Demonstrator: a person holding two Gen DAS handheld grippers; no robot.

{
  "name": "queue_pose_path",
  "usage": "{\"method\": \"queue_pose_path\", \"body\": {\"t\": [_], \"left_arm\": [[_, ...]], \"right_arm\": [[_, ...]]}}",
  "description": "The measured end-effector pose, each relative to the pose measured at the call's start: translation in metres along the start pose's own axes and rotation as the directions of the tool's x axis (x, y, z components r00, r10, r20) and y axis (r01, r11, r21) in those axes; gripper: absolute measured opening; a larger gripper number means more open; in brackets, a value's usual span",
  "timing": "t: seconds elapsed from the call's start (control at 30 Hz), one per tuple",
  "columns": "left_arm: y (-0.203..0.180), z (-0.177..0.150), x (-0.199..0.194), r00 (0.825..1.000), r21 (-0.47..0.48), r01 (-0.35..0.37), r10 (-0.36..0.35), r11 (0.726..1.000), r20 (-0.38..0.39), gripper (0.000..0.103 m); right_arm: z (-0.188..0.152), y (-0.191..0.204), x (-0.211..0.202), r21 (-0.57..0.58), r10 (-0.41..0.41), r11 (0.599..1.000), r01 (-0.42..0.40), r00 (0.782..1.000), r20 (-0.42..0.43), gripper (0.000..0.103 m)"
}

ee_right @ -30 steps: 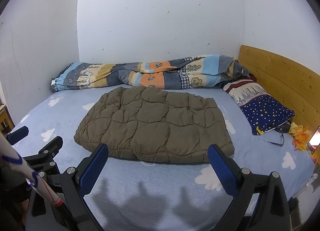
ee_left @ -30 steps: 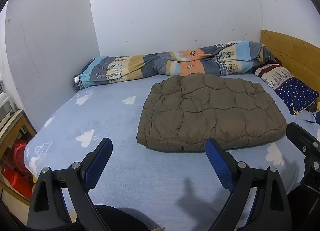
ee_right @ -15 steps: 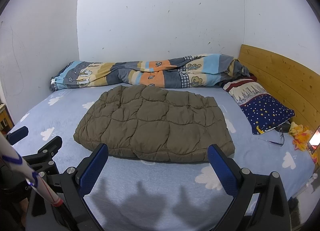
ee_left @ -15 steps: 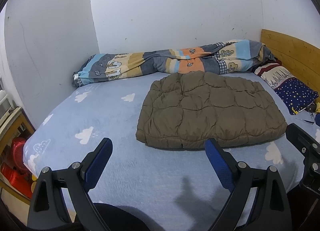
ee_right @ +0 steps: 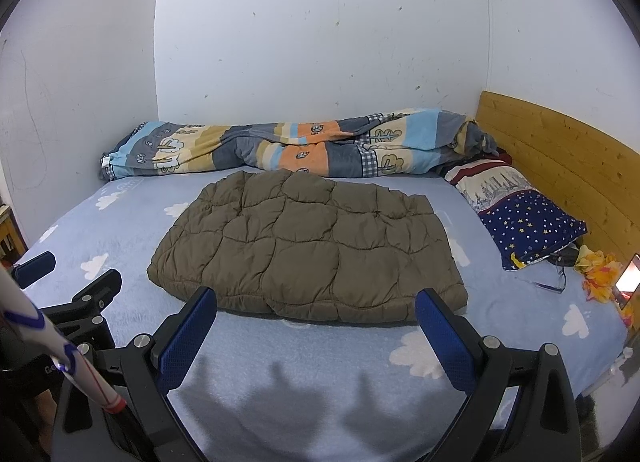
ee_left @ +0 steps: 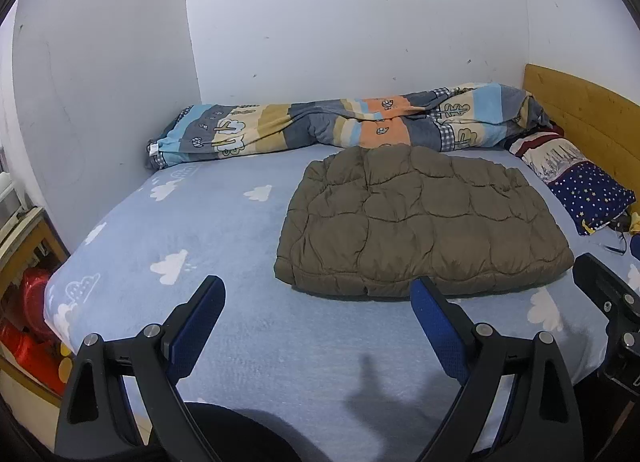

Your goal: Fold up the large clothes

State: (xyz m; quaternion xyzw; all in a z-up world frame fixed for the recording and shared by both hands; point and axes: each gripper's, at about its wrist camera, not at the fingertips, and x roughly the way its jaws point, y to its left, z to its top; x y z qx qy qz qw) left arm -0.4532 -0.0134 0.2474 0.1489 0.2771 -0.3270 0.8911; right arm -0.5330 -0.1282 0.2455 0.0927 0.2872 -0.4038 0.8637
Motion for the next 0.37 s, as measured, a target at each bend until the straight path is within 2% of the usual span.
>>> {"method": "queue_pose_path", "body": {"t": [0.37], "left_arm": [[0.004, 0.0004, -0.0103, 1.0, 0.005, -0.016, 0.015, 1.0, 0.023, 0.093]], "right_arm": [[0.0005, 0.0026, -0.009, -0.011, -0.001, 1.0, 0.001, 1.0, 0.017, 0.101]]}}
